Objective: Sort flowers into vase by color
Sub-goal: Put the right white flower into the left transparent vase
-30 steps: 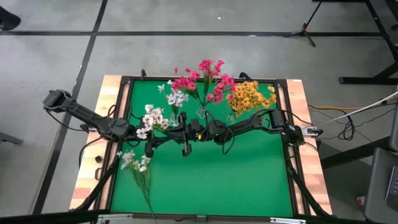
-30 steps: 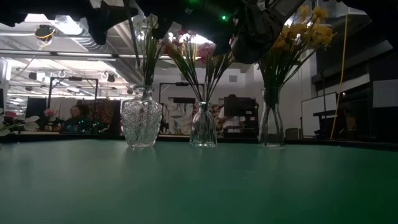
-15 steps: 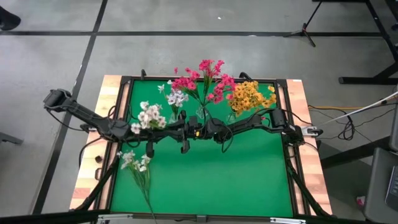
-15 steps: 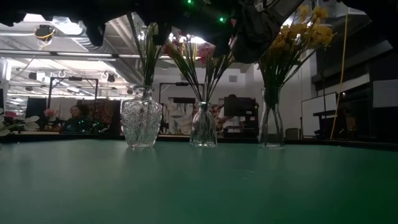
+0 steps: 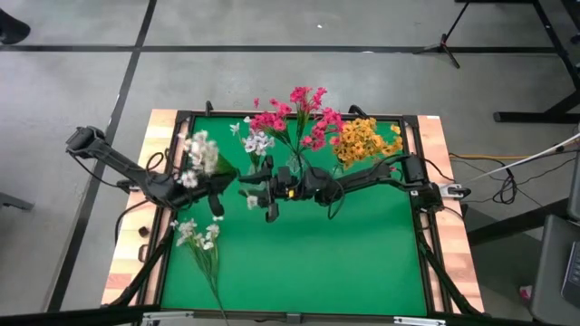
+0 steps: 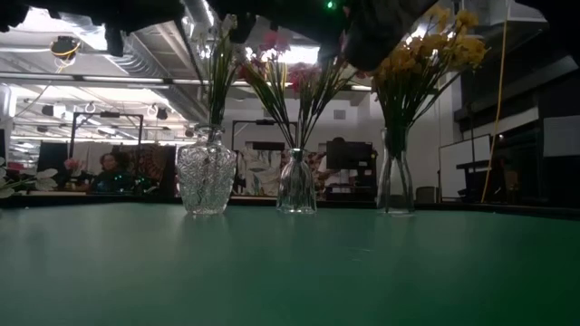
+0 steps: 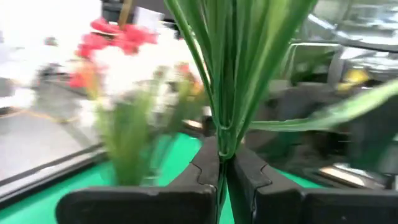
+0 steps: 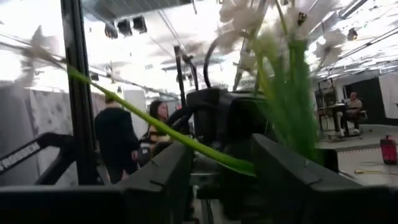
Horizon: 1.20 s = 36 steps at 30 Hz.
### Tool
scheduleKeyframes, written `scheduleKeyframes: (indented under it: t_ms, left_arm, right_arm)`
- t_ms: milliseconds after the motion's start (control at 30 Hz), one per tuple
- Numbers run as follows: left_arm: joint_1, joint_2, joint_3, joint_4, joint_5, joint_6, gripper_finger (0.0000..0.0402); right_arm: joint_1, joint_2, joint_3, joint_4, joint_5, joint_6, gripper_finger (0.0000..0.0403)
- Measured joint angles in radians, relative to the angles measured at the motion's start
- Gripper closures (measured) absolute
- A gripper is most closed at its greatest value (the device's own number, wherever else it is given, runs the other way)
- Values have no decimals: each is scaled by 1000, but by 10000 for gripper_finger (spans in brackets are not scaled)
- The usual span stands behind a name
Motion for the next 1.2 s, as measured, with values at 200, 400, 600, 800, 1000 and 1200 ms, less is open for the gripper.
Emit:
scheduleKeyframes:
  t_ms: [200,400,600,800,1000,1200]
  left_arm:
    - [-3,-73,0,-34,-68,54,397]
    - [-3,-128,0,-36,-56,88,398]
    - [-3,-132,0,-44,-87,96,398]
    - [8,-130,0,-54,-92,89,398]
    - [66,-98,-33,-55,-91,70,398]
    - [104,-98,-137,166,-88,101,398]
  right_arm:
    - [-2,-86,0,-204,-8,-50,236]
    - [-2,-229,0,-599,25,-116,237]
    - [-2,-368,0,-958,247,-212,237]
    - [24,-526,0,-1173,283,-202,237]
    - [151,-668,0,-1276,432,-241,237]
    - [322,-754,0,-1307,655,-292,237]
